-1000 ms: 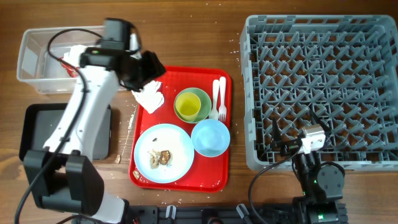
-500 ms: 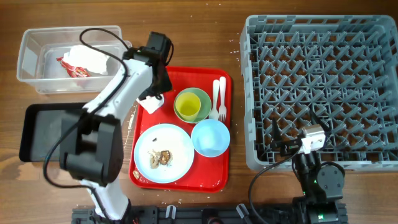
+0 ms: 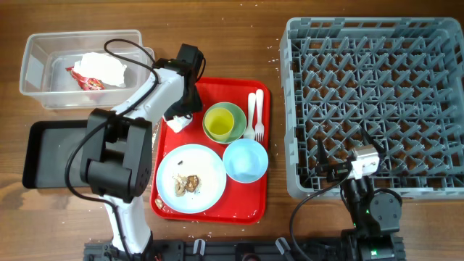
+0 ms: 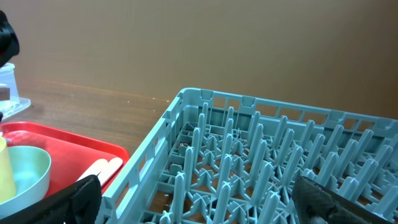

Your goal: Sort waste into correct bins and load items into the dishwasher rack

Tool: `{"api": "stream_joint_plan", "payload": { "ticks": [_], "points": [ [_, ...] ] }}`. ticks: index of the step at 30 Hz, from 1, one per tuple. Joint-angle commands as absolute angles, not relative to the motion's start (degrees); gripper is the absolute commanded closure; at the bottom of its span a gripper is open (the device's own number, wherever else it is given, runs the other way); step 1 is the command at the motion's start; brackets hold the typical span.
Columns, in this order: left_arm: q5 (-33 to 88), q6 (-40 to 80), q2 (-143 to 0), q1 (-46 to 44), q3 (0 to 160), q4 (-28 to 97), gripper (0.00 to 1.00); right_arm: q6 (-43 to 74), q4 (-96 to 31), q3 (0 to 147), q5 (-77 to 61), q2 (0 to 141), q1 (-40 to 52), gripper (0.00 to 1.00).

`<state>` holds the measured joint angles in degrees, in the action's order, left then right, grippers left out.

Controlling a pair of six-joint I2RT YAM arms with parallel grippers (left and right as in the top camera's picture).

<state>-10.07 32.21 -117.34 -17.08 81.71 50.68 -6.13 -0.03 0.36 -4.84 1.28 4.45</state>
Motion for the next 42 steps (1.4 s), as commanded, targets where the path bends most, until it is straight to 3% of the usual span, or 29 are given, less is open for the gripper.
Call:
{"api": "stream_joint_plan", "payload": {
  "ticks": [1, 2, 5, 7, 15, 20, 27, 32, 36, 39, 42],
  "points": [
    [-10.5, 31.7, -119.4, -16.9, 81.6, 50.4, 0.5, -6.7, 0.1, 0.3, -4.1, 1.3, 4.2, 0.0],
    [-10.1, 31.7, -119.6, -17.0, 81.6, 50.4, 0.6, -6.7, 0.1, 0.3, -4.1, 1.3, 4.2, 0.0],
    [-9.8, 31.7, -120.0, -17.1, 81.6, 50.4, 0.73, -6.7, 0.1, 0.3, -4.1, 1.3, 4.2, 0.0],
    [-9.7, 31.7, -120.0, -17.1, 81.6, 50.4, 0.96, -6.7, 0.1, 0.3, -4.1, 1.3, 4.2, 0.0],
    [-9.5, 31.8, -109.9, -16.6, 85.1, 50.8, 0.96, -6.7, 0.1, 0.3, -4.1, 1.3, 4.2, 0.0],
    [-9.6, 31.8, -99.5, -14.3, 85.8, 44.8, 0.96, -6.7, 0.1, 0.3, -4.1, 1.3, 4.2, 0.0],
    [-10.2, 32.0, -93.9, -3.8, 85.8, 32.9, 0.96, -6.7, 0.1, 0.3, -4.1, 1.3, 4.2, 0.0],
    [-10.2, 41.2, -97.9, 4.7, 85.8, 30.3, 0.96, -6.7, 0.1, 0.3, -4.1, 1.3, 4.2, 0.0],
    [-10.0, 44.2, -102.9, 9.0, 85.7, 30.6, 0.86, -6.7, 0.1, 0.3, -4.1, 1.3, 4.2, 0.0],
    [-9.6, 44.2, -105.9, 10.3, 85.7, 30.6, 0.4, -6.7, 0.1, 0.3, -4.1, 1.3, 4.2, 0.0],
    [-8.7, 44.2, -105.1, 10.8, 85.7, 30.8, 0.28, -6.7, 0.1, 0.3, -4.1, 1.3, 4.2, 0.0]
  ]
}}
